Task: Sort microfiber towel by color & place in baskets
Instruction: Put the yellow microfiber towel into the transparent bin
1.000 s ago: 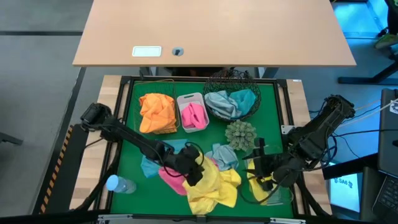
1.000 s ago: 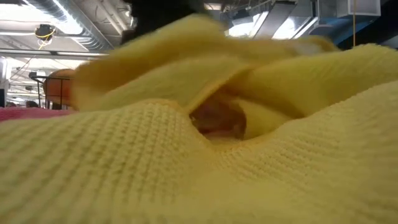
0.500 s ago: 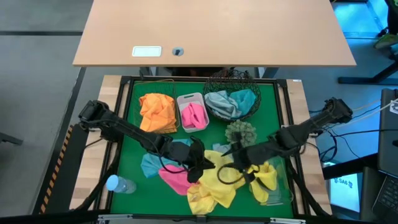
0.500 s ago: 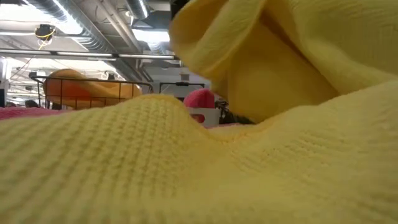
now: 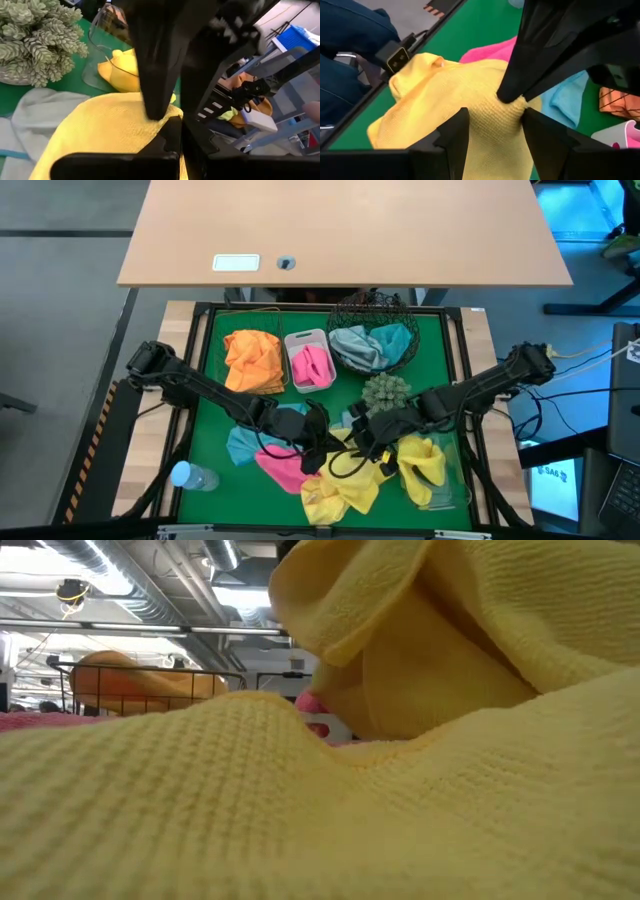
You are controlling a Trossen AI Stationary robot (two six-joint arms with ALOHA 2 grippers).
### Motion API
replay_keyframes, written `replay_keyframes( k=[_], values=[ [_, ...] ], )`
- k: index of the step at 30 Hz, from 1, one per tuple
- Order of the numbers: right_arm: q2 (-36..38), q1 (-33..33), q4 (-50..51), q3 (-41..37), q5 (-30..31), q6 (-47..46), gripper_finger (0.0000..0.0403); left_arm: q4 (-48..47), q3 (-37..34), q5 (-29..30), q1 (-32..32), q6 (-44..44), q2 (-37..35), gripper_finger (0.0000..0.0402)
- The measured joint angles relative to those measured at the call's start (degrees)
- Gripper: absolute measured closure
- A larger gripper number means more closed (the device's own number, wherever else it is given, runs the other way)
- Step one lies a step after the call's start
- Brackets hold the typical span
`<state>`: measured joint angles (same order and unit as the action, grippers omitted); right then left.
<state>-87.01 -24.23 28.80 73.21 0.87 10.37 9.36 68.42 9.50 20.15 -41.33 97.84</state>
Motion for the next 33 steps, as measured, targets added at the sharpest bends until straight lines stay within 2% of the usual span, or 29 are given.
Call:
replay_keyframes(
  k=[7,10,13,17,19,23,25,28,33],
  values=[
    [-2.86,-0.09,-0.97,0.00,-1.58,0.35,0.0219,0.58,0.00,0.05,0.03,0.06,0.00,0.0401],
    [-3.64,-0.09,-0.94,0.00,-1.98,0.35,0.0232,0.57,0.00,0.20,0.03,0.06,0.00,0.0401],
    [-3.71,-0.09,-1.23,0.00,-2.78,0.33,0.0274,0.57,0.00,0.20,0.01,0.06,0.00,0.0400],
    [-3.71,-0.09,-1.59,0.00,-2.94,0.28,0.0367,0.56,0.00,0.19,0.03,0.05,0.00,0.0384],
    [-3.68,-0.09,-1.30,0.00,-3.01,0.24,0.0390,0.50,0.00,0.23,-0.05,0.06,0.00,0.0373],
    [-1.96,-0.17,1.40,0.00,-5.69,-3.68,0.0376,0.31,0.00,0.48,-0.25,0.12,0.00,0.0342],
    [0.09,-0.17,4.14,0.00,-7.80,-6.43,0.0382,0.33,0.00,0.63,-0.50,1.28,0.15,0.0325],
    [3.95,-0.17,8.23,0.00,-9.58,-10.30,0.0395,-0.05,0.00,0.63,-0.78,2.79,0.26,0.0303],
    [12.72,-0.17,13.64,0.00,-10.73,-18.67,0.0384,-0.30,0.00,0.61,-1.08,5.99,0.28,0.0288]
  ],
)
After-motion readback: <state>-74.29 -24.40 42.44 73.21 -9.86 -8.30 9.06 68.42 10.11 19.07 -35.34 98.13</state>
